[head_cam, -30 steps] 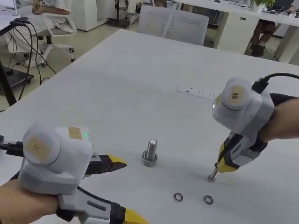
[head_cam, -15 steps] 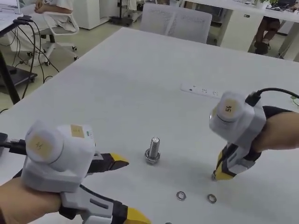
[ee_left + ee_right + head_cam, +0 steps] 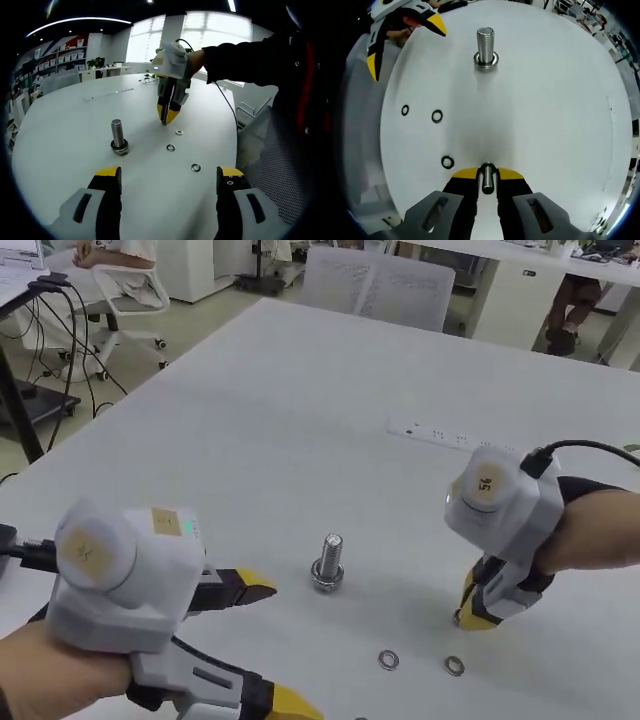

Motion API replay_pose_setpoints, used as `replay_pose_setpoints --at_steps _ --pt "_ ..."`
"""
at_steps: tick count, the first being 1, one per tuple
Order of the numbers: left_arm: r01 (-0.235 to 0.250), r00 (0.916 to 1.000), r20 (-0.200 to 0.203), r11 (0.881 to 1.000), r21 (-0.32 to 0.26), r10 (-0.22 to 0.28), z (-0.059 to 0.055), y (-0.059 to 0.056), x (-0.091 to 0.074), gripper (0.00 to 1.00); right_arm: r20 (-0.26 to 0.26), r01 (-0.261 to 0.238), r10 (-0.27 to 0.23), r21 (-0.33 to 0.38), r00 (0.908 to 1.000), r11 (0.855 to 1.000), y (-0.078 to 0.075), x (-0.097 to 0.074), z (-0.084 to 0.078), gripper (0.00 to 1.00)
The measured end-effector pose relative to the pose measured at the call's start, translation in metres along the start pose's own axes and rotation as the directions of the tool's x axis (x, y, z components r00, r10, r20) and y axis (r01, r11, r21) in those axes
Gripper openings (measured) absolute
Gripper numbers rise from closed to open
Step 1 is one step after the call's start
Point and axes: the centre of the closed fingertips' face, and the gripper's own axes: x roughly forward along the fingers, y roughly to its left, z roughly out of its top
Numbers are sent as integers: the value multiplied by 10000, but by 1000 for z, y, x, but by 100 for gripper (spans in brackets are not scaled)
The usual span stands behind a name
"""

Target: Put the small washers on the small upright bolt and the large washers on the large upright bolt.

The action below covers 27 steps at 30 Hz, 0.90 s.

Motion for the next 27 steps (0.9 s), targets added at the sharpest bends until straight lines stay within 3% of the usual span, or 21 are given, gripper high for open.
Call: replay_pose_setpoints --at_steps 15,27 --pt "28 10000 -2 10000 22 -28 0 -1 1 77 228 241 -250 366 9994 9990 -4 -6 -2 26" --pt "65 10000 39 9999 99 -66 2 -2 0 77 517 548 -600 979 9969 9937 0 -20 -20 28"
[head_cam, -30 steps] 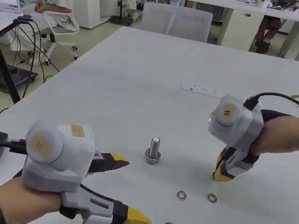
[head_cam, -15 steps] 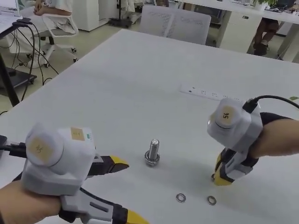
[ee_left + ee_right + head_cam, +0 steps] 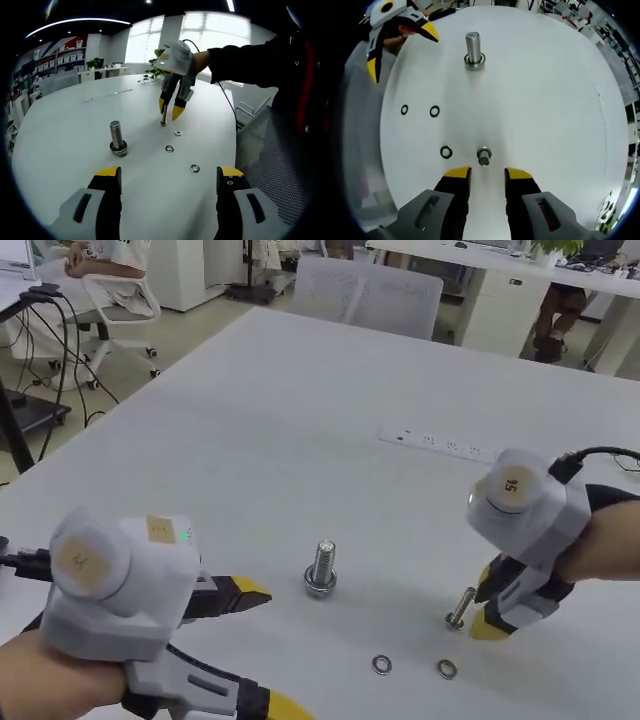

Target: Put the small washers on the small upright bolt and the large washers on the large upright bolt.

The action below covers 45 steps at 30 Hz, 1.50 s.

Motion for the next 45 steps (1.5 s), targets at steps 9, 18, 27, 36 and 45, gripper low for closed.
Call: replay_pose_setpoints --at_steps 9,18,27,36,45 --pt "26 10000 14 10000 45 -27 1 0 0 77 233 143 -149 277 9996 9995 8 -10 -9 28" --pt "82 10000 31 9999 143 -82 3 -2 1 77 350 228 -232 117 9991 9997 30 -22 -10 29" --pt "53 9999 98 9998 205 -55 5 -2 -1 77 527 66 -59 -127 9986 9999 57 -24 -2 29" --pt "34 9999 135 9996 280 -38 6 -2 -1 77 685 -273 314 -602 9972 9978 89 -21 13 29" --pt "-5 9999 128 9996 297 1 6 -2 -3 77 753 -600 694 -1199 9947 9910 112 -12 34 28"
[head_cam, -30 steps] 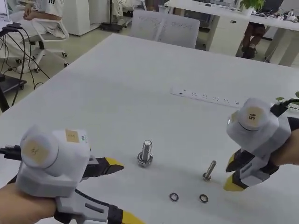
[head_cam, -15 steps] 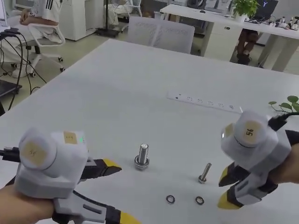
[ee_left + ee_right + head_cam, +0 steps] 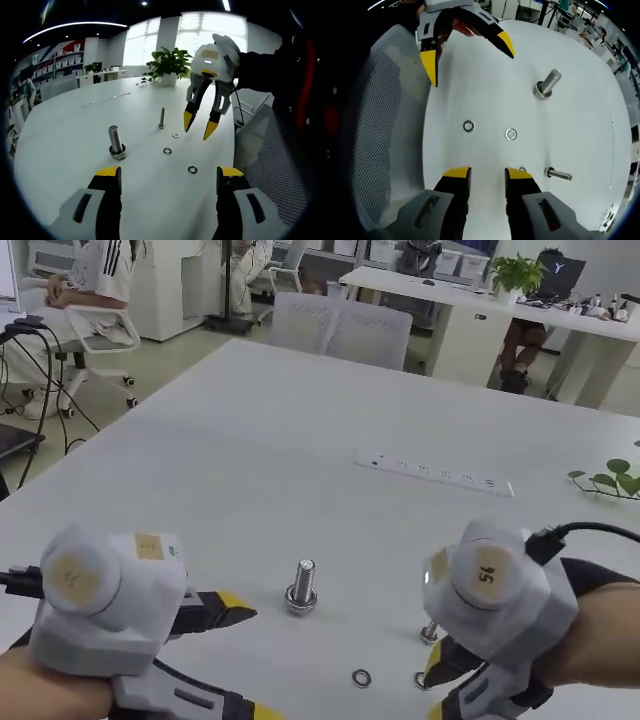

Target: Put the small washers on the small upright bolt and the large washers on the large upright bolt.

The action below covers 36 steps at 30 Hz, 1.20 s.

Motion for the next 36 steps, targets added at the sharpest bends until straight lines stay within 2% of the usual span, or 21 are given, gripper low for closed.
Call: replay_pose_setpoints --at_steps 7,16,29,36 --pt "-30 10000 11 10000 -1 30 1 -2 -1 77 177 -342 353 -569 9992 9978 14 11 26 28" --pt "-55 10000 -18 10000 5 55 0 -4 -3 77 196 -784 809 -1059 9965 9913 30 31 47 27" --pt "-104 9999 62 9999 -32 104 2 -3 -4 77 31 -1005 1017 -1220 9948 9874 30 46 51 25" --pt "-106 9999 96 9999 -37 106 3 -3 -4 77 -67 -861 861 -1461 9963 9855 30 47 51 23"
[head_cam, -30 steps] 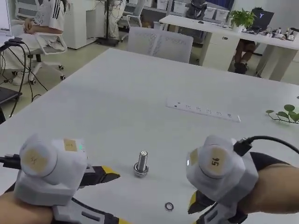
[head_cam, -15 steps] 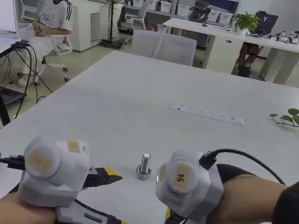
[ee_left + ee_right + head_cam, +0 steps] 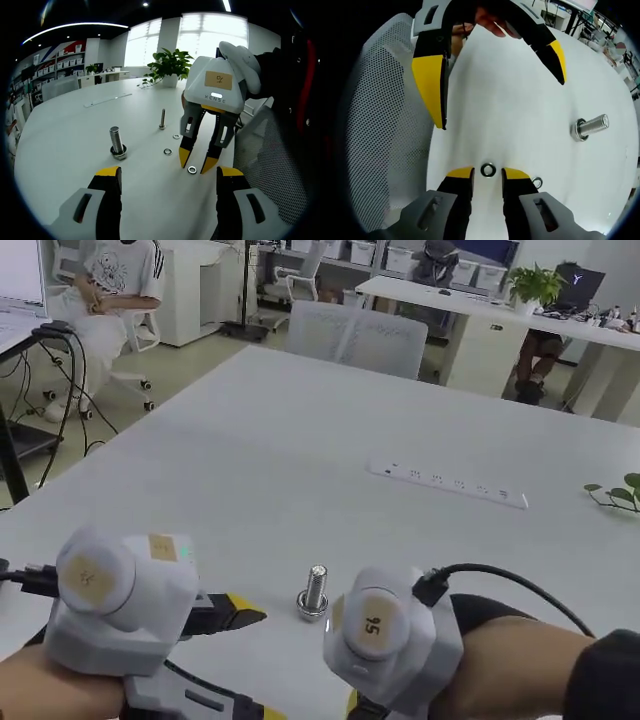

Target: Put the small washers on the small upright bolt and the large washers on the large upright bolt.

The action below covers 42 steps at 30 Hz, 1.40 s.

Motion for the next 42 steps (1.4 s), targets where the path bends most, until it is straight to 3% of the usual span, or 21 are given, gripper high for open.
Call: replay_pose_setpoints --at_steps 5,14,21,42 --pt "6 10000 9 10000 2 -6 0 0 0 77 -306 454 -478 -754 9984 9961 -2 1 -1 21" --pt "-16 10000 41 10000 0 16 1 1 0 77 -214 374 -396 -952 9990 9948 0 1 -2 18" --pt "-25 10000 57 10000 -10 25 1 2 0 77 32 298 -297 -806 9996 9963 -3 0 -2 14" --pt "-4 10000 16 10000 5 4 1 0 -1 77 -3 181 -181 -268 9998 9995 -4 -2 -8 14"
